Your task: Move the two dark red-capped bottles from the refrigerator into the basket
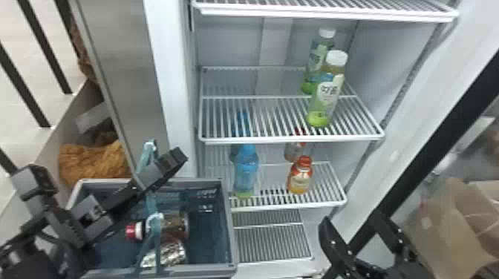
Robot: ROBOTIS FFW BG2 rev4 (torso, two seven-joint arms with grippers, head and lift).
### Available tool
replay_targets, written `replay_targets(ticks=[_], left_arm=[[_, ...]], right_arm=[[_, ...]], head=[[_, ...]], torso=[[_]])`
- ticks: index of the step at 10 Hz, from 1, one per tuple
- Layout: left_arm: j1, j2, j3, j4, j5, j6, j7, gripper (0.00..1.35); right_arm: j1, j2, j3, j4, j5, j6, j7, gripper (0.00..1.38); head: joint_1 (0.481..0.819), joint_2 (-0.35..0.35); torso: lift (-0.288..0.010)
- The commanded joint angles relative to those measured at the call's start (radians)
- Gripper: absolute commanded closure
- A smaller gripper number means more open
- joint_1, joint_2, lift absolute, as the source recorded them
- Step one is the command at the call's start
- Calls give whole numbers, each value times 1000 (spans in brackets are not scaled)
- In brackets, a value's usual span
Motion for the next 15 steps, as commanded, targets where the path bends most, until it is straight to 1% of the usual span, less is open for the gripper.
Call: replay_targets(ticks=[1,2,5,8,13,15], left_arm=[[1,-2,4,0,0,-2,0,1202],[3,-3,10,0,2,-2,0,1202],[8,-5,12,0,10,-2,0,1202],[6,-6,12,0,12,-2,0,1202],[3,0,8,0,12,1,0,1202],[6,3,10,0,12,1,0,1202]], right_arm=[[51,13,-20,-6,11,-49,0,153],[66,19,-30,-11,11,-57,3,153],[96,19,-36,-33,9,-57,15,153],[88,19,-34,-23,5,-54,25,153],[83,19,-36,-21,5,-47,35,154],[83,13,-36,-21,7,-35,38,154]], head=[[695,-121],[695,-134],[695,-143],[695,-142],[695,-137],[695,-138]], torso=[[-34],[-34],[-34],[-34],[-34],[-34]])
